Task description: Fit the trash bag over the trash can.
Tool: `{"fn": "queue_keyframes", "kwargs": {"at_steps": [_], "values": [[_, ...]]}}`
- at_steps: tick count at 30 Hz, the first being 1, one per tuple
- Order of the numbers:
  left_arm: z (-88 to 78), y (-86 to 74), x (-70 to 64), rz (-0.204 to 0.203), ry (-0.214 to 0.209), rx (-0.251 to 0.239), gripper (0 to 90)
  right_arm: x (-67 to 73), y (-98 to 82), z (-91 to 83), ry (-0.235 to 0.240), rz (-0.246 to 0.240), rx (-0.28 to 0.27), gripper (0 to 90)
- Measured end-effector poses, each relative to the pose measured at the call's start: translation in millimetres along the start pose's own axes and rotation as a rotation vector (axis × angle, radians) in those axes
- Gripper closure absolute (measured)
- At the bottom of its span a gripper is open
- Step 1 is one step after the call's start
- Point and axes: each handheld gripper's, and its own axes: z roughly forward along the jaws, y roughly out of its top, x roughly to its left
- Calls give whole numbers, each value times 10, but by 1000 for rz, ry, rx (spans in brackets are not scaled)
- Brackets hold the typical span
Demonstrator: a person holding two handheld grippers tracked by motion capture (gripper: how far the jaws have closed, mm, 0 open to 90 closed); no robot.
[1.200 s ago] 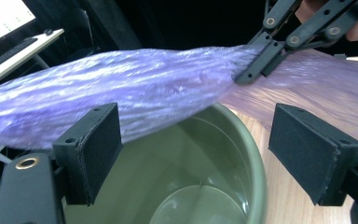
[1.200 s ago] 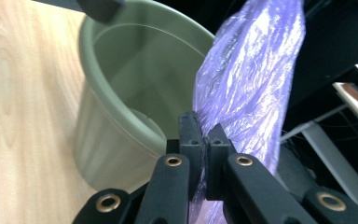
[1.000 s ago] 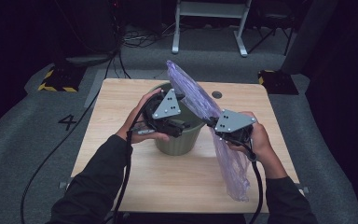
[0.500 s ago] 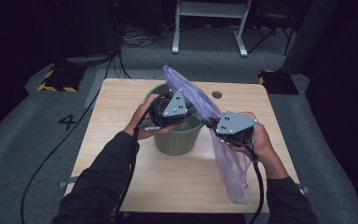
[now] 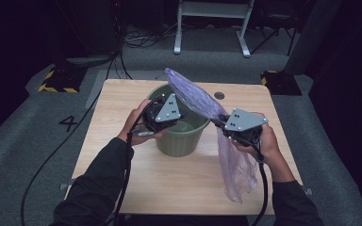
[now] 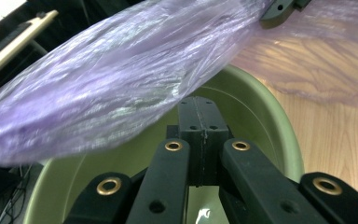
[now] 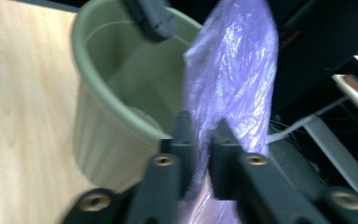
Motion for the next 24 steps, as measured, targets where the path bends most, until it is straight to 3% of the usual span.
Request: {"fn": "queue_keyframes", "kwargs": {"at_steps": [1,2,5,7,8,11,14,16,19,22,24], "values": [[-34,17,0,-18,11,-39,849,5,3,9,5,-6,5,900],[-54,37,1,-37,25,-53,658,15,12,19,9,-15,12,900],[-88,120,-32,-20,78,-73,331,61,57,55,42,-57,32,900],[-66,170,-56,3,82,-64,206,104,92,89,65,-92,54,900],[-51,185,-67,18,85,-62,182,114,103,96,80,-108,59,900],[23,216,-59,45,35,-20,156,162,138,113,110,-143,74,900],[88,216,-40,50,-18,17,185,187,158,99,132,-166,66,900],[125,211,-46,76,-17,51,326,199,162,78,142,-174,54,900],[165,198,-40,91,-17,88,615,194,154,48,139,-179,38,900],[179,180,-11,85,-13,94,814,179,136,23,120,-164,26,900],[179,169,-6,80,-22,92,895,168,121,5,109,-154,15,896]]}}
